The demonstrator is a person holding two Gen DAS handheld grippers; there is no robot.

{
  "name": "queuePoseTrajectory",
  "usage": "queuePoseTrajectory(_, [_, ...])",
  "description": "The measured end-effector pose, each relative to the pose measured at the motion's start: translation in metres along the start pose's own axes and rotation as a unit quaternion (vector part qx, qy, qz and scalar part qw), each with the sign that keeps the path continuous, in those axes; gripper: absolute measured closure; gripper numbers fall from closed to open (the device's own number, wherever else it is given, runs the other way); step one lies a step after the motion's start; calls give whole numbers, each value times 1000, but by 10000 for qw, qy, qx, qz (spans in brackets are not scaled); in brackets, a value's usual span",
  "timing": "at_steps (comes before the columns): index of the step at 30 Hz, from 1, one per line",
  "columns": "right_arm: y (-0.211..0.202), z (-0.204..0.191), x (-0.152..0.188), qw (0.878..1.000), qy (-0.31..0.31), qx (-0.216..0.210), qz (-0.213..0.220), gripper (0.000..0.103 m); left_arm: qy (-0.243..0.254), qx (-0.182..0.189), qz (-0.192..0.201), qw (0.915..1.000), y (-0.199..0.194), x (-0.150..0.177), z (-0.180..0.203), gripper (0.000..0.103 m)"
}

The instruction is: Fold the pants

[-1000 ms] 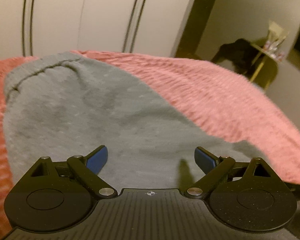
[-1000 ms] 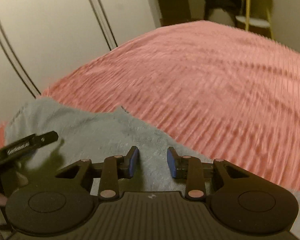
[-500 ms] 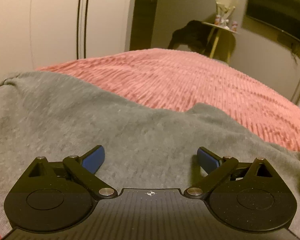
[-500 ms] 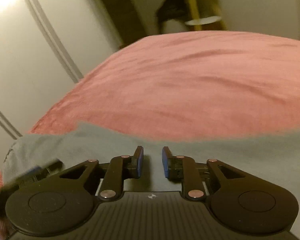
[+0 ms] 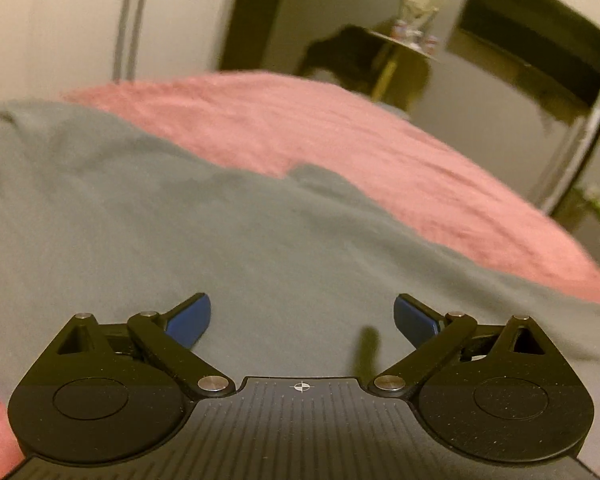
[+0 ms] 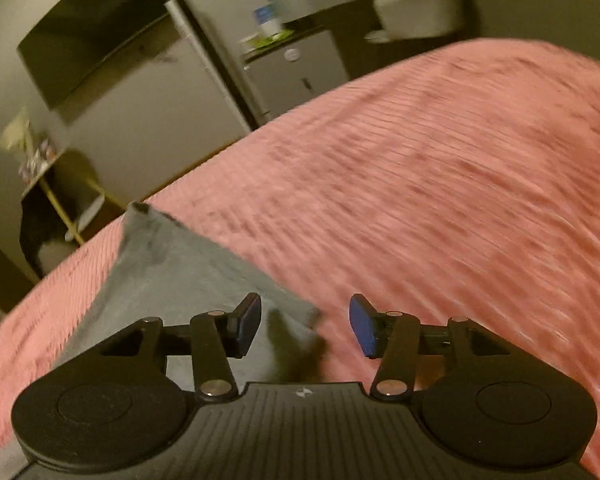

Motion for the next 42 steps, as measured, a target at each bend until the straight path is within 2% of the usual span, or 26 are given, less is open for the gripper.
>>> queuePoseTrajectory(3, [13, 9, 10, 9961, 308, -749, -349, 54, -54, -19, -213, 9998, -2, 11, 9, 2])
queuePoseTrajectory(7, [35, 11, 13, 9890, 504, -1266, -571, 54, 281, -146, -286, 9991, -8, 23, 25, 2])
queuePoseTrajectory(9, [50, 14, 7, 9833, 824, -1473, -681, 57, 344, -162, -304, 9988, -12, 30, 33, 2])
queuePoseTrajectory(10, [50, 14, 5, 9806, 948, -1570, -690, 61, 381, -163, -294, 9987, -14, 33, 38, 2])
queuePoseTrajectory(11, [53, 14, 2, 9782, 1044, -1660, -684, 83, 414, -154, -301, 9986, -18, 38, 40, 2])
queuePoseTrajectory(12, [54, 14, -1, 9769, 1070, -1737, -640, 91, 456, -138, -304, 9984, -20, 43, 44, 2])
queuePoseTrajectory(15, [43, 10, -5, 9716, 1031, -2089, -427, 91, 652, -91, -227, 9976, -21, 51, 56, 2])
queuePoseTrajectory(16, [43, 10, -5, 9715, 1037, -2090, -413, 91, 706, -64, -208, 9973, -20, 53, 59, 2])
queuePoseTrajectory(18, [46, 12, 0, 9724, 1077, -2027, -426, 82, 813, -36, -205, 9965, -19, 55, 65, 2])
queuePoseTrajectory(20, [47, 16, 6, 9739, 1142, -1880, -562, 78, 918, -69, -224, 9955, -18, 58, 67, 1])
queuePoseTrajectory(22, [51, 15, 10, 9740, 1144, -1822, -709, 79, 969, -68, -250, 9950, -15, 59, 68, 1])
queuePoseTrajectory(24, [53, 12, 11, 9761, 1098, -1718, -748, 92, 956, -57, -248, 9951, -14, 58, 67, 1])
queuePoseTrajectory(27, [51, 2, 4, 9833, 906, -1423, -679, 93, 886, -16, -228, 9958, -12, 57, 66, 0])
queuePoseTrajectory(30, [38, -22, -8, 9906, 383, -1217, -496, 93, 792, 61, -224, 9966, -13, 55, 64, 0])
queuePoseTrajectory(31, [31, -38, -13, 9930, 28, -1116, -384, 93, 743, 97, -223, 9969, -13, 55, 63, 0])
queuePoseTrajectory(34, [5, -90, -21, 9897, -969, -1056, -23, 94, 492, 236, -227, 9983, -14, 51, 58, 0])
queuePoseTrajectory(36, [-18, -136, -21, 9775, -1667, -1278, 198, 94, 261, 352, -242, 9987, -14, 48, 53, 0])
queuePoseTrajectory(38, [-41, -189, -8, 9552, -2393, -1716, 298, 93, 51, 462, -251, 9986, -15, 45, 49, 0])
queuePoseTrajectory(39, [-51, -213, 3, 9407, -2749, -1968, 284, 93, -48, 515, -259, 9983, -16, 43, 47, 0])
queuePoseTrajectory(42, [-76, -276, 61, 8849, -3891, -2562, 5, 93, -292, 642, -272, 9971, -17, 39, 41, 0])
Point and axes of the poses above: each gripper's, at about its wrist camera, not at the fingertips, and y roughly the way its jaws point, z to its right, x to its underside, the point moved 6 cm from there along y, roughly the way its jaws point, and after that the axes turned 3 degrees about -x, right-handed, at the moved point
